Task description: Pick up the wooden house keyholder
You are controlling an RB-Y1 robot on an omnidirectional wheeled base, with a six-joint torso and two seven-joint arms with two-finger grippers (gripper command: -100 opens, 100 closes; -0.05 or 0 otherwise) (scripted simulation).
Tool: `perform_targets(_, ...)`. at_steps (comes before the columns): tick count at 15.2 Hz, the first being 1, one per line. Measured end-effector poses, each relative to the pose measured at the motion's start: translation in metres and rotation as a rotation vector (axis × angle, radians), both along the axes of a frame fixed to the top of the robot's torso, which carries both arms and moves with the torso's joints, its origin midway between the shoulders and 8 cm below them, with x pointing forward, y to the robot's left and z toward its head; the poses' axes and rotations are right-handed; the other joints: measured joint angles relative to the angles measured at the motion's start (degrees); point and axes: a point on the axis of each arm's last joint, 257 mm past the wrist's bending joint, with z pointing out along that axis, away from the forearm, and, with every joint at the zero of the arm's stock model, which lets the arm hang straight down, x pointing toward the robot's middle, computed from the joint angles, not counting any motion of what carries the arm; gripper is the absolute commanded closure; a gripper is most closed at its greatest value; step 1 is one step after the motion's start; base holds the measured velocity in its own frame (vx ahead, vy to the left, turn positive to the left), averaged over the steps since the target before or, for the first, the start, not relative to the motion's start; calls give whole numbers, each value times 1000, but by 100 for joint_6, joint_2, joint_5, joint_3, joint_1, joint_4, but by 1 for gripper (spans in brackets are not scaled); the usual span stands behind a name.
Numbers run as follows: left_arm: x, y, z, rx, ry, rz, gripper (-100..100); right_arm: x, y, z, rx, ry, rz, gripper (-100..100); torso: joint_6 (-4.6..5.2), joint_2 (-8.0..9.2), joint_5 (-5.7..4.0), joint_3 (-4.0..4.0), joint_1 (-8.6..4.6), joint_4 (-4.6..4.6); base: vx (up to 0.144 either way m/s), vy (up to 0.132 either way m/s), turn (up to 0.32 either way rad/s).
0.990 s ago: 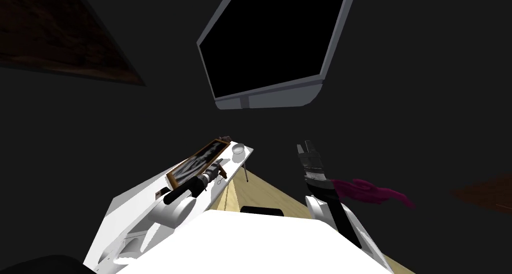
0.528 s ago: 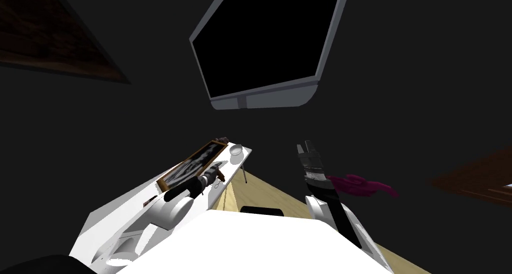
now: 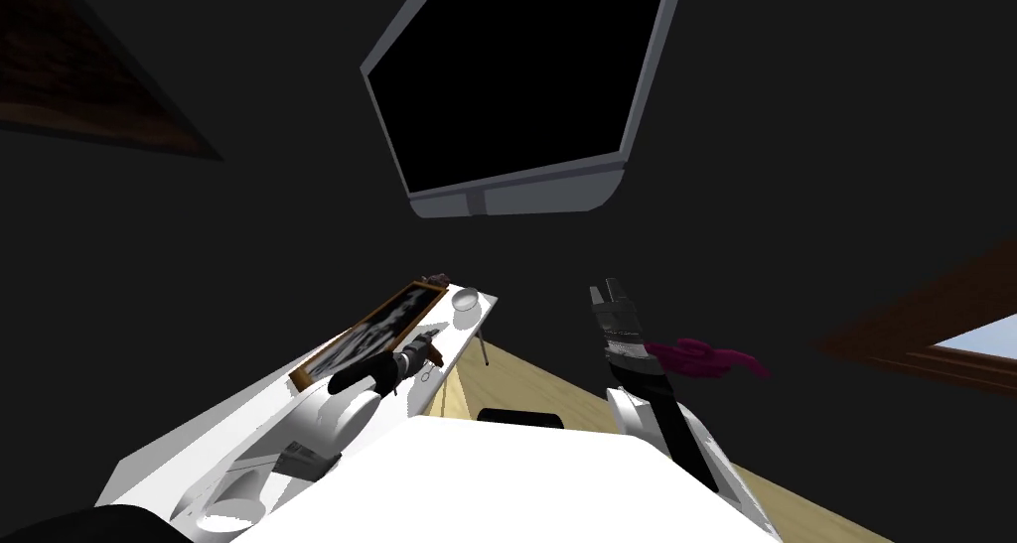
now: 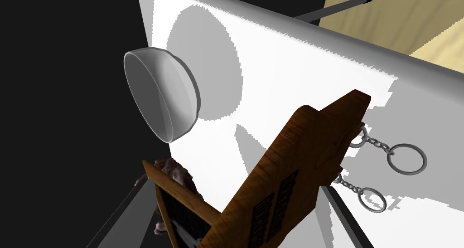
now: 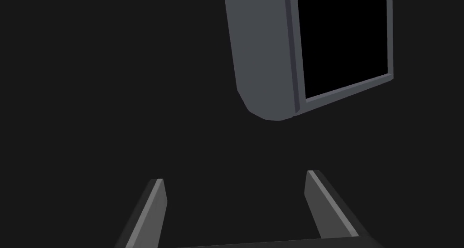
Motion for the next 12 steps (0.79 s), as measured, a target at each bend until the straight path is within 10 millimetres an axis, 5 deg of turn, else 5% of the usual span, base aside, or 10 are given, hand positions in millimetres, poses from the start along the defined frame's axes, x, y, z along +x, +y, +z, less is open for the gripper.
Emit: perform_targets(12, -42, 6, -16, 26, 201, 9, -100, 0, 0, 0, 0, 0, 0, 0, -1, 0, 0, 0, 0, 0, 11, 25, -91)
